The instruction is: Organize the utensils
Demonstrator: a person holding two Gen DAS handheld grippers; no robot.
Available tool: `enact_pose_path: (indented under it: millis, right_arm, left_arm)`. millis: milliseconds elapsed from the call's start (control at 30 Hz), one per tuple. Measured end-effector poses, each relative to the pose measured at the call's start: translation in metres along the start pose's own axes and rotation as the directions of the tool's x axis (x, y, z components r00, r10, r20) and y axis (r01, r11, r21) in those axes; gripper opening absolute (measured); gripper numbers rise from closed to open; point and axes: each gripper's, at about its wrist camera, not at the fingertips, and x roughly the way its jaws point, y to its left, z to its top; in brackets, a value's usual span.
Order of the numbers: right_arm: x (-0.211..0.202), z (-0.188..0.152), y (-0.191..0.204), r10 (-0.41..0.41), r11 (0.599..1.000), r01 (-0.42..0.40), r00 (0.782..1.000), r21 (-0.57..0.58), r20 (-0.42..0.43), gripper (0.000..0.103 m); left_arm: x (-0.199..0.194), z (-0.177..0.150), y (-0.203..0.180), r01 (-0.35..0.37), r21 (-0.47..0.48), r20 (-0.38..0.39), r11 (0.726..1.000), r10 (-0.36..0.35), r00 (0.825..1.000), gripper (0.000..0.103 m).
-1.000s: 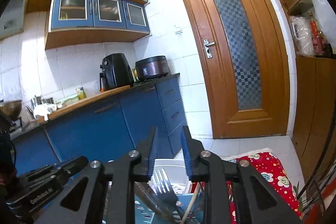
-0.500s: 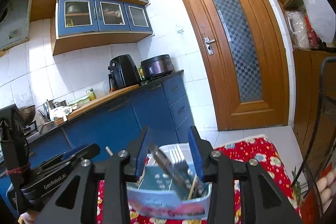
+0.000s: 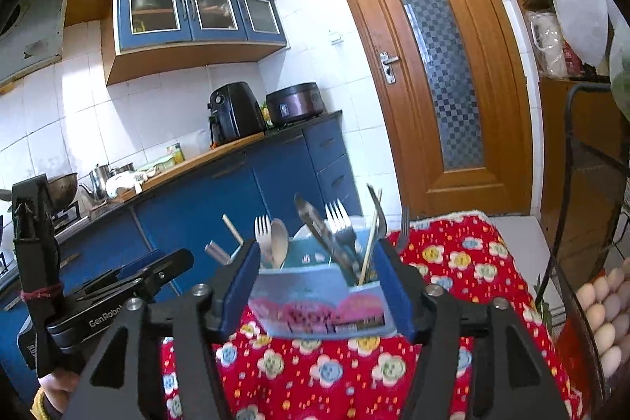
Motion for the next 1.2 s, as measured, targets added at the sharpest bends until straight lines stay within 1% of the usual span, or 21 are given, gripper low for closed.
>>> enact_pose_path:
  millis: [67, 167, 267, 367, 533, 600, 667, 833, 933, 1033, 1200]
  right_arm:
    - [-0.004, -0.007, 0.002, -0.006, 1.000, 0.006, 1.000, -0.003, -0.009, 0.071]
    - [-0.010, -0.018, 0.003, -0.014, 1.000, 0.013, 1.000, -0.010, -0.022, 0.075]
    - [-0.014, -0.028, 0.004, -0.029, 0.999, 0.029, 0.999, -0.023, -0.035, 0.076]
    - [-0.019, -0.040, 0.002, -0.049, 0.998, 0.048, 0.998, -0.031, -0.045, 0.078]
    - [-0.019, -0.058, -0.004, -0.069, 0.997, 0.068, 0.994, -0.022, -0.086, 0.080]
    - [-0.018, -0.063, -0.006, -0.083, 0.996, 0.081, 0.992, -0.023, -0.094, 0.082]
    - [-0.018, -0.068, -0.008, -0.097, 0.995, 0.095, 0.990, -0.028, -0.099, 0.087]
    - [-0.013, -0.084, -0.010, -0.140, 0.989, 0.134, 0.983, -0.056, -0.117, 0.088]
    - [-0.010, -0.091, -0.013, -0.172, 0.984, 0.165, 0.978, -0.072, -0.119, 0.088]
    - [-0.007, -0.099, -0.014, -0.192, 0.980, 0.182, 0.973, -0.084, -0.127, 0.091]
    - [-0.004, -0.110, -0.016, -0.218, 0.973, 0.204, 0.967, -0.112, -0.130, 0.092]
  left_arm:
    - [-0.003, -0.007, 0.000, -0.008, -0.002, -0.008, 1.000, 0.008, 1.000, 0.059]
    - [-0.005, -0.018, 0.002, -0.015, -0.002, -0.027, 1.000, 0.015, 1.000, 0.060]
    - [-0.007, -0.027, 0.002, -0.024, 0.004, -0.044, 1.000, 0.024, 0.999, 0.060]
    - [-0.011, -0.038, 0.000, -0.034, 0.015, -0.046, 0.999, 0.035, 0.998, 0.060]
    - [-0.010, -0.052, 0.000, -0.039, 0.024, -0.050, 0.999, 0.040, 0.998, 0.061]
    - [-0.009, -0.058, 0.000, -0.042, 0.026, -0.054, 0.999, 0.043, 0.998, 0.061]
    - [-0.007, -0.063, 0.000, -0.043, 0.030, -0.063, 0.999, 0.044, 0.997, 0.061]
    - [-0.001, -0.077, 0.001, -0.041, 0.022, -0.085, 0.999, 0.043, 0.995, 0.061]
    - [0.003, -0.084, 0.002, -0.055, 0.021, -0.089, 0.998, 0.056, 0.994, 0.061]
    - [0.008, -0.092, 0.004, -0.064, 0.012, -0.101, 0.998, 0.065, 0.993, 0.061]
    - [0.013, -0.100, 0.007, -0.088, 0.010, -0.111, 0.996, 0.089, 0.990, 0.061]
